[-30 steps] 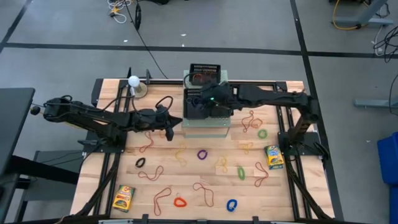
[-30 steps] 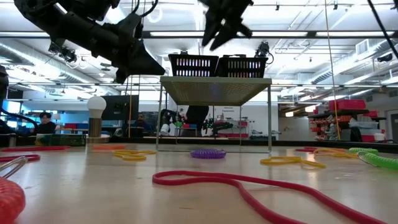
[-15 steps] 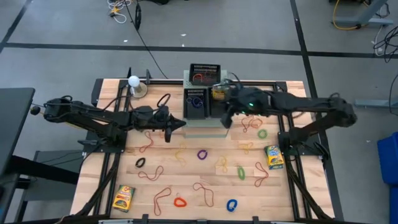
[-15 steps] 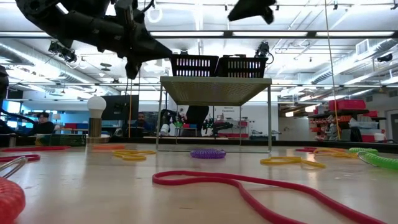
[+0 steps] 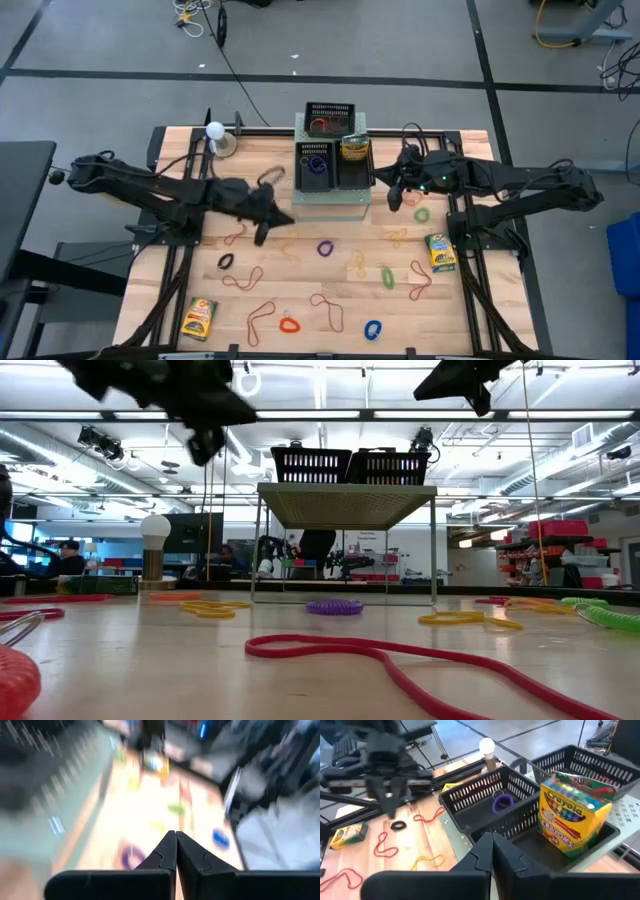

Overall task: Pick & Place Office Desk Supplies
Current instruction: Put the red rubber band into the top black bin

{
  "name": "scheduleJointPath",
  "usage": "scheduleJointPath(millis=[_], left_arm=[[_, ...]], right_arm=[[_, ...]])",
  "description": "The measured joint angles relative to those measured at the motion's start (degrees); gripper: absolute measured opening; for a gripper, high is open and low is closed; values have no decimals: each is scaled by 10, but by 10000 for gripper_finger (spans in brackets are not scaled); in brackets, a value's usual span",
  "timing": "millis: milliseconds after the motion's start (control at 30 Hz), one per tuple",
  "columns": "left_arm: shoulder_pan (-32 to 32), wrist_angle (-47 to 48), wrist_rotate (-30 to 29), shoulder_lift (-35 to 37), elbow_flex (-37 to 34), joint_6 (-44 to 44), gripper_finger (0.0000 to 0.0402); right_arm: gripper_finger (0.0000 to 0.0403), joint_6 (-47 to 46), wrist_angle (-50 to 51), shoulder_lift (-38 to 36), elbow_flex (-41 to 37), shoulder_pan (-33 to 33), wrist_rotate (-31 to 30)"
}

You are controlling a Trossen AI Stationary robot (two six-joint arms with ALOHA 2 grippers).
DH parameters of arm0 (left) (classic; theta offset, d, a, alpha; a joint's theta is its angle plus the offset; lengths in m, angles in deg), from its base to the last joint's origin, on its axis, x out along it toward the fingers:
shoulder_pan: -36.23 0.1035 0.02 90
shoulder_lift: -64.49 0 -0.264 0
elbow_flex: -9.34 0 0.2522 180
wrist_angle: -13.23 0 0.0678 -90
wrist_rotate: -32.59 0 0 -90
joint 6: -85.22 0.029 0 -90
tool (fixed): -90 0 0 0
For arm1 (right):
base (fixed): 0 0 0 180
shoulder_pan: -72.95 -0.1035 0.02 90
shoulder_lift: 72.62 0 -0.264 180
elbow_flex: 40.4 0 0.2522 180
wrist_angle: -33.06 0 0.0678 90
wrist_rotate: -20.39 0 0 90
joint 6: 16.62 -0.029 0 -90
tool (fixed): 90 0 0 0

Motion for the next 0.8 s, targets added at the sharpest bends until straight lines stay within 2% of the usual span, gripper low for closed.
scheduleJointPath(millis=[167,333,467,800], left_arm=[[-75,196,-55,-4,39,-42,6],[-145,314,-89,-18,40,-231,18],[-203,336,-105,-44,40,-341,38],[-320,330,-73,-179,40,-470,115]], right_arm=[[9,9,6,-5,-7,0,0],[10,28,9,-4,-7,0,0],[12,44,9,-4,-7,0,0],[13,62,14,-4,-7,0,0]])
